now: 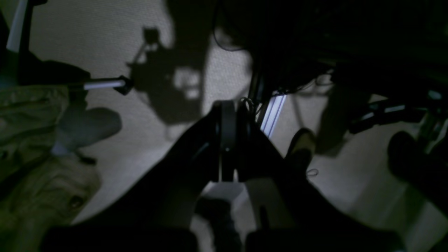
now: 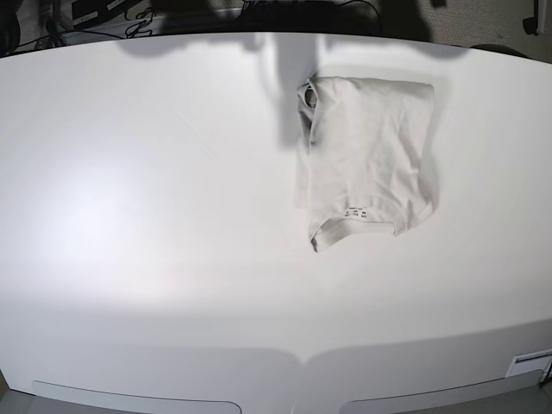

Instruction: Fold the T-shirt properly

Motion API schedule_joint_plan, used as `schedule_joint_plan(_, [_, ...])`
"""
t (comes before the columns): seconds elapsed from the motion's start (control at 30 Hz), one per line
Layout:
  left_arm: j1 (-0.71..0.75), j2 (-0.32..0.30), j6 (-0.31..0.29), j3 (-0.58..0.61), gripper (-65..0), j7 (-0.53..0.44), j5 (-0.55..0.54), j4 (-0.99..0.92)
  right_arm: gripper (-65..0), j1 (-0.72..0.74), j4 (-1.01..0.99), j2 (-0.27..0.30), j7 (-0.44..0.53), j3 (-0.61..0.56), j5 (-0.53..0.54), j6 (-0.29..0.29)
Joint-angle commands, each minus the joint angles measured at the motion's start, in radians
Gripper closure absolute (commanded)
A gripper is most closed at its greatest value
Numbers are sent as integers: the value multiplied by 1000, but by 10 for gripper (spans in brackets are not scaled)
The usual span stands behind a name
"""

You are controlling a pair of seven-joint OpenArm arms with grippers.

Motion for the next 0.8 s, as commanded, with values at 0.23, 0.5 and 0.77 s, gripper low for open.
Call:
schedule_joint_plan(0.23, [-200,-122,-6,0,0,-204,134,-406,0,222,-438,5,152,-65,-87,-77])
schedule_joint_plan(0.5, [-404,-150,73,8,0,-327,277,-692,0,523,-934,6,386,-87,-266,-163])
schedule_joint_plan(0.77, [-552,-82,145,8,0,-358,379,-832,0,707,-1182,2,620,-87,-320,-188])
